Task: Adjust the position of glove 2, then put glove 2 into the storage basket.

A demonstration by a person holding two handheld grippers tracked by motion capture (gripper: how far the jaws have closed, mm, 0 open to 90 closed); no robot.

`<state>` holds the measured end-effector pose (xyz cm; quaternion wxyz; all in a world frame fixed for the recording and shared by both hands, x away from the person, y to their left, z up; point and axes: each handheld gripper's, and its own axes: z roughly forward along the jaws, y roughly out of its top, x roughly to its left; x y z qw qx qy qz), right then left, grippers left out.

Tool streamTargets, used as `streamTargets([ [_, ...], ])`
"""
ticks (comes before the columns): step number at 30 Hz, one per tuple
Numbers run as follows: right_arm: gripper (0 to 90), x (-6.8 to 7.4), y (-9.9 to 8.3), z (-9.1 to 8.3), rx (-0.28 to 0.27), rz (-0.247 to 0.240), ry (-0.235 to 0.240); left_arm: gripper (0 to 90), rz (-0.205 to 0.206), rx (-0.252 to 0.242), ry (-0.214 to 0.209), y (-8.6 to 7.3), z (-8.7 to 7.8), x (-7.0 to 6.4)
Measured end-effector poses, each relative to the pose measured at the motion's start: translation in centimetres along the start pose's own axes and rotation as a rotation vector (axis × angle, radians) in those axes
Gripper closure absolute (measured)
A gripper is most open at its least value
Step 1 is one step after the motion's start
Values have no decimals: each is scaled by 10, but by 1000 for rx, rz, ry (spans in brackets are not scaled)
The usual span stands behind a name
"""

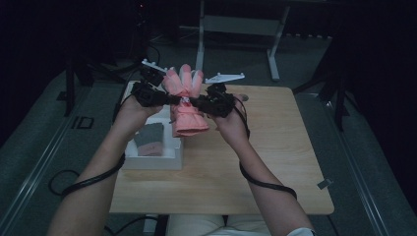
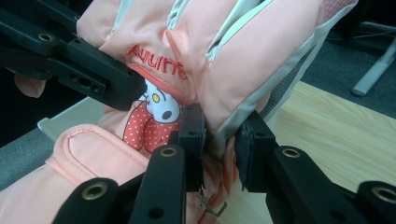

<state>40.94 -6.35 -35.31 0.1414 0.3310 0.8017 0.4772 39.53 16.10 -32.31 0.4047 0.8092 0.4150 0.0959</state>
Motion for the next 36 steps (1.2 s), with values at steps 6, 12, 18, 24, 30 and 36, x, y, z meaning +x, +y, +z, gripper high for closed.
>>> streamTargets([
  [6,742,19,10,22,19,-12,36,802,-26,2,25,-14,-20,19],
  [12,742,39,18,45,23,-18,66,802,-47,11,34,-27,-36,39],
  [18,742,55,14,74,48,1,92,801,-87,51,30,-49,-38,65],
  [24,742,60,-3,103,107,32,92,801,-121,99,-2,-69,-20,88],
  [30,743,58,-16,123,179,50,69,801,-137,135,-31,-82,0,102],
  [36,752,58,-24,142,268,44,20,801,-182,151,-47,-97,20,113],
])
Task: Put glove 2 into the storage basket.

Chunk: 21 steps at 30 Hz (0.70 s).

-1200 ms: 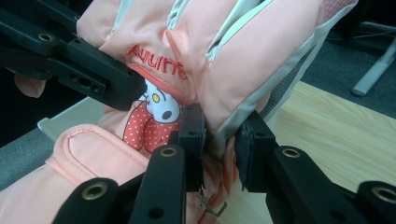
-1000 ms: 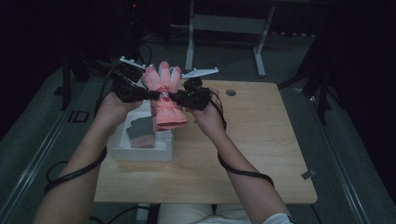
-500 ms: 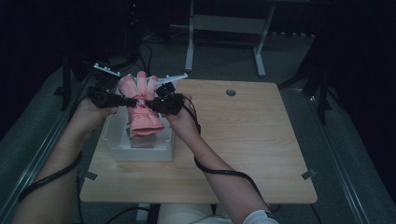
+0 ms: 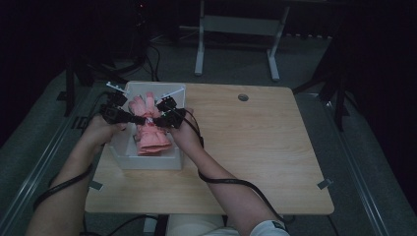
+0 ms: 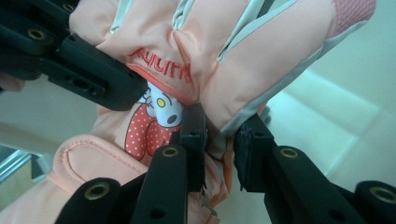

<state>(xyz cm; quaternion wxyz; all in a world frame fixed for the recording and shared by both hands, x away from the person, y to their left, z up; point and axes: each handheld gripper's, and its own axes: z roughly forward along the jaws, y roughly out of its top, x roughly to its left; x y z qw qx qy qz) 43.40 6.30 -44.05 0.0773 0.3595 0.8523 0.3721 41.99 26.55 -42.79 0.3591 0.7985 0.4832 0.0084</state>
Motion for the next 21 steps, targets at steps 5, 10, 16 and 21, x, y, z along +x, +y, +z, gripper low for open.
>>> streamTargets([
  [5,751,1,2,12,71,3,-15,800,-16,31,12,-3,8,7],
  [10,726,1,7,20,140,24,-14,798,-19,70,26,-2,14,11],
  [16,632,4,9,24,186,-7,-61,787,-28,109,62,-1,17,11],
  [21,525,5,8,20,139,-29,-75,731,-12,175,201,3,26,5],
])
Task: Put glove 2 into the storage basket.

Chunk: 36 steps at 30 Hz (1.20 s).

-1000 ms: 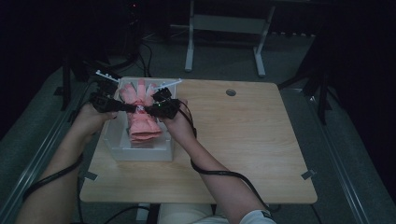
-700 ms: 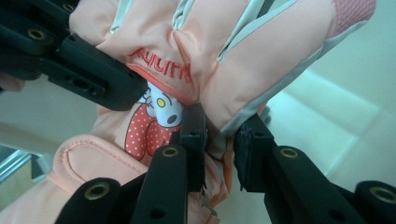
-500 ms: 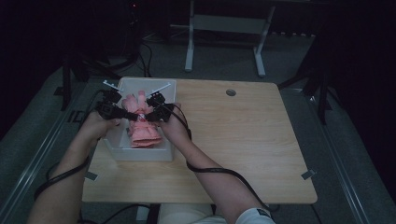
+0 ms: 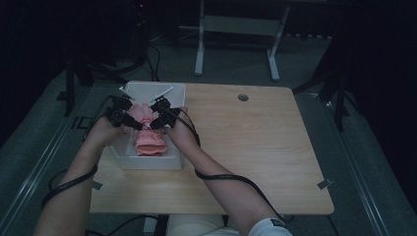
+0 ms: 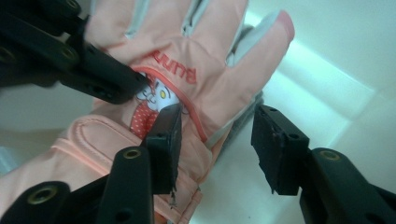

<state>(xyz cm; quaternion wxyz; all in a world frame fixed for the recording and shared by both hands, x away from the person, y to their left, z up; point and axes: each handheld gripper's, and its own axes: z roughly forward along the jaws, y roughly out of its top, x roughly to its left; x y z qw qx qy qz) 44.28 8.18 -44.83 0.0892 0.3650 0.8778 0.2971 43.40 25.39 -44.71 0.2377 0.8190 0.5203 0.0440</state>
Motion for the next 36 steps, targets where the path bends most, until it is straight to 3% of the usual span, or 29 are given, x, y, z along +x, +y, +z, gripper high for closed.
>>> streamTargets([
  [1,525,0,0,0,0,0,0,707,0,0,0,0,0,0],
  [2,514,0,-1,-1,-9,-3,9,671,13,-1,56,1,1,-5],
  [4,498,0,-1,-1,-13,-4,17,648,19,-15,101,2,1,-8],
  [5,498,0,-1,-1,-13,-4,17,627,19,-15,101,2,1,-8],
  [7,487,0,-1,-1,-20,-6,28,552,38,-41,211,2,-2,-12],
  [12,459,-4,-2,-4,-48,8,54,433,34,-62,233,-2,-5,-9],
  [15,428,-5,-2,-8,-68,7,84,391,26,-83,234,-4,-10,-9],
  [18,410,-6,-1,-16,-97,9,98,376,-4,-160,231,-9,-24,-8],
  [21,397,-9,0,-23,-117,12,109,345,-20,-201,212,-11,-32,-9],
  [22,376,-11,0,-28,-131,15,121,330,-30,-238,183,-12,-38,-12],
  [24,360,-14,-1,-34,-146,9,127,291,-16,-257,166,-13,-40,-19],
  [26,333,-18,-3,-41,-161,7,143,207,19,-273,118,-13,-41,-27],
  [31,280,-30,-11,-61,-199,7,159,130,38,-326,98,-11,-40,-42],
  [32,264,-33,-13,-65,-206,6,165,93,41,-368,67,-10,-40,-48],
  [36,209,-44,-22,-78,-229,-4,157,9,74,-405,35,-7,-38,-63],
])
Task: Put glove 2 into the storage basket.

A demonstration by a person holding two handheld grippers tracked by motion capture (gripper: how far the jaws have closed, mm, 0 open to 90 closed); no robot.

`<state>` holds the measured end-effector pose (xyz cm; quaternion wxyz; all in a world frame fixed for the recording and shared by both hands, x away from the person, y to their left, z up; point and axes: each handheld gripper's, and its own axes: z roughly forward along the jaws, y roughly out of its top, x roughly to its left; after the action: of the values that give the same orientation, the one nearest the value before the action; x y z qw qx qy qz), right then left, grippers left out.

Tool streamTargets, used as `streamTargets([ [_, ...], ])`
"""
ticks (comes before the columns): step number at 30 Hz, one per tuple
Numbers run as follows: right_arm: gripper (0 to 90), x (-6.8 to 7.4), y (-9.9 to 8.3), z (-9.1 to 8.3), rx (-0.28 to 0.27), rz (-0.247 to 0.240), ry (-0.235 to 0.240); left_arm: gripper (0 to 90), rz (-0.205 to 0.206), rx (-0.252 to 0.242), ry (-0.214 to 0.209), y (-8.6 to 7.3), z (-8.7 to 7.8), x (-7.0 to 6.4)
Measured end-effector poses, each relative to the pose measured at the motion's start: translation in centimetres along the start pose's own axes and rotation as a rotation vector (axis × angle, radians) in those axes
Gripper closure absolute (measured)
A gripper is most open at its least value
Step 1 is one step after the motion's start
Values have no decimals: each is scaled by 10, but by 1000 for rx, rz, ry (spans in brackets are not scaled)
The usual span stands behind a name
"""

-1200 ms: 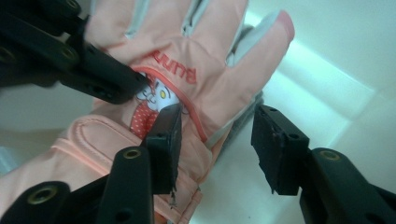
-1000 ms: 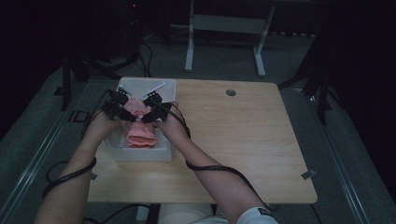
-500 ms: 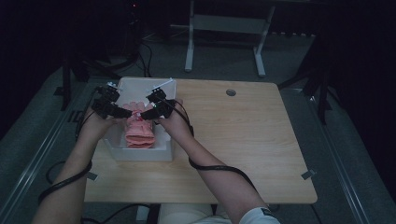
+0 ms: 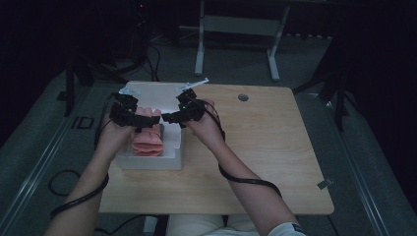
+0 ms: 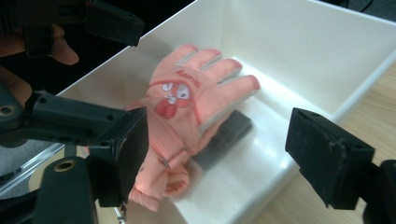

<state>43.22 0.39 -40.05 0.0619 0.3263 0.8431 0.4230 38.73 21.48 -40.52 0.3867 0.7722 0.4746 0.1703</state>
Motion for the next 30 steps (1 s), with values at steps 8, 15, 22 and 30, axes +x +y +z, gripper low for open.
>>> streamTargets([
  [8,189,-23,-16,-32,-27,-10,-38,10,35,-34,-73,6,6,-31],
  [15,188,-38,-30,-52,-28,-10,-60,10,97,-53,-123,11,11,-64],
  [22,175,-50,-47,-65,-22,-19,-62,10,173,-61,-210,14,16,-102],
  [30,172,-63,-79,-69,-19,-57,-43,9,254,-46,-269,8,23,-136],
])
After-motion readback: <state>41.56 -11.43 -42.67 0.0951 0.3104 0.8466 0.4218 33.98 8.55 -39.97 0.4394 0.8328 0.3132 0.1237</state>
